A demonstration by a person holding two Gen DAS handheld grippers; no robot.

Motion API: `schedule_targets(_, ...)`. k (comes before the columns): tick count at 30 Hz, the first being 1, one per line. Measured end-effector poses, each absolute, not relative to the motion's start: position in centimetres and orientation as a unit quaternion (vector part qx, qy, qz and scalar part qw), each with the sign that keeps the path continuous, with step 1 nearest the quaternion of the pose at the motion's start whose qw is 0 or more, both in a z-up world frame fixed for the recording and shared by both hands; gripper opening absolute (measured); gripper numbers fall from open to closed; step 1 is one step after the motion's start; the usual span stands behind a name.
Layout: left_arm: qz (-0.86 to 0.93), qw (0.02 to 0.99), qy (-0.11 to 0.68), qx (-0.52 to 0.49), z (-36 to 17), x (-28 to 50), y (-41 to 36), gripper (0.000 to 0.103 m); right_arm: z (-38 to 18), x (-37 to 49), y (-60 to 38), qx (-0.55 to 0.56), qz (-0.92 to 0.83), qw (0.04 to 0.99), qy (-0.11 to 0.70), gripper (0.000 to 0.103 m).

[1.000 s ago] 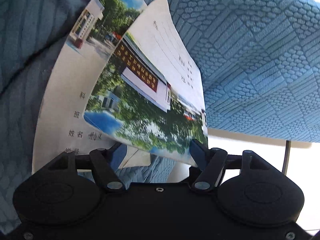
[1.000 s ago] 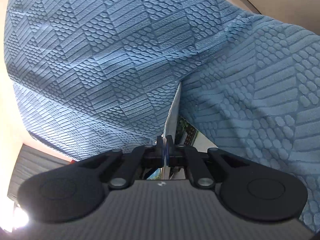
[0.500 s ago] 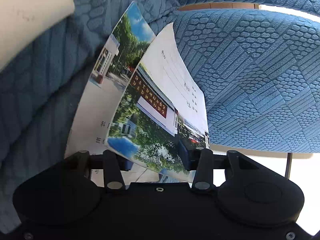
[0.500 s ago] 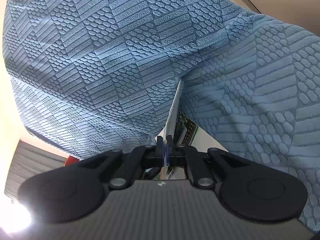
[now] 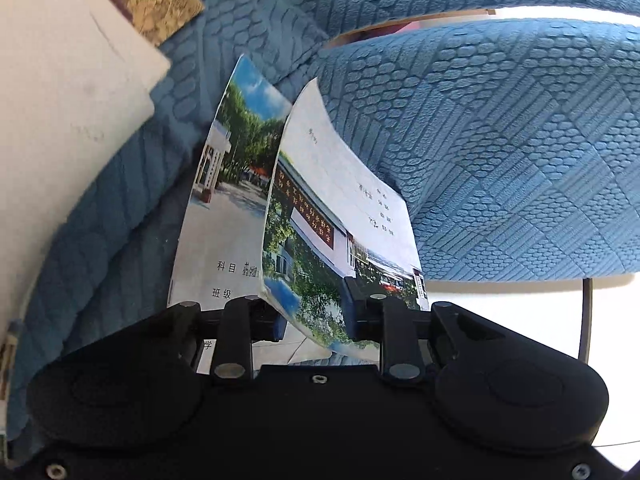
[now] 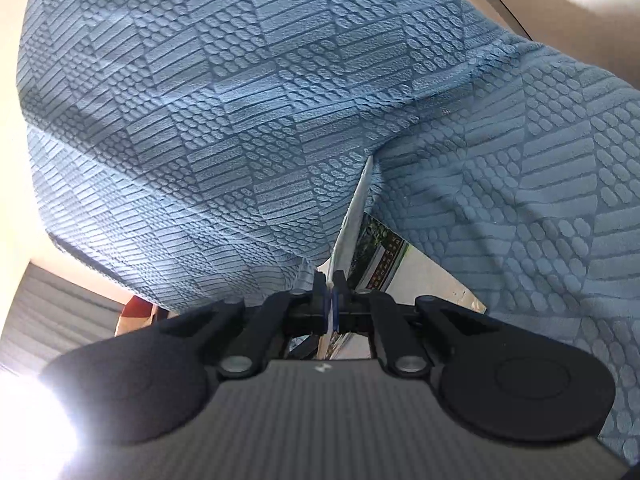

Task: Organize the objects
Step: 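Lift the photo booklet off the seat with both tools, then carry the photo booklet with both tools over the book stack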

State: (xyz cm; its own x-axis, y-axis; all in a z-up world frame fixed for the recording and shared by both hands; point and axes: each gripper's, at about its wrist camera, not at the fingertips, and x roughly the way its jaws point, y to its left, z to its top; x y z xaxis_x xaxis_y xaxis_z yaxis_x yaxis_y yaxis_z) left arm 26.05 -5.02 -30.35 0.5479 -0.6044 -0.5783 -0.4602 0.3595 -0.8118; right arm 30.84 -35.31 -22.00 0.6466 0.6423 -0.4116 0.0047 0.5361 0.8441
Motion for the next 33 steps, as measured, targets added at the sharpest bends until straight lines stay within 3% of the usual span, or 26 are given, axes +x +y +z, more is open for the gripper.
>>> schedule_targets(9,-0.065,0.706,0.467,-0.528,-27.5,25.4,-4.8,0.011,-20.1,29.8,-35.1,0.418,0.208,0.808,0.358,0.006)
schedule_targets(33,-0.111,0.754,0.435,-0.480,-16.2,19.1,1.9,0.009,-10.2,22.0,-30.6,0.404,0.238,0.816,0.337,0.006)
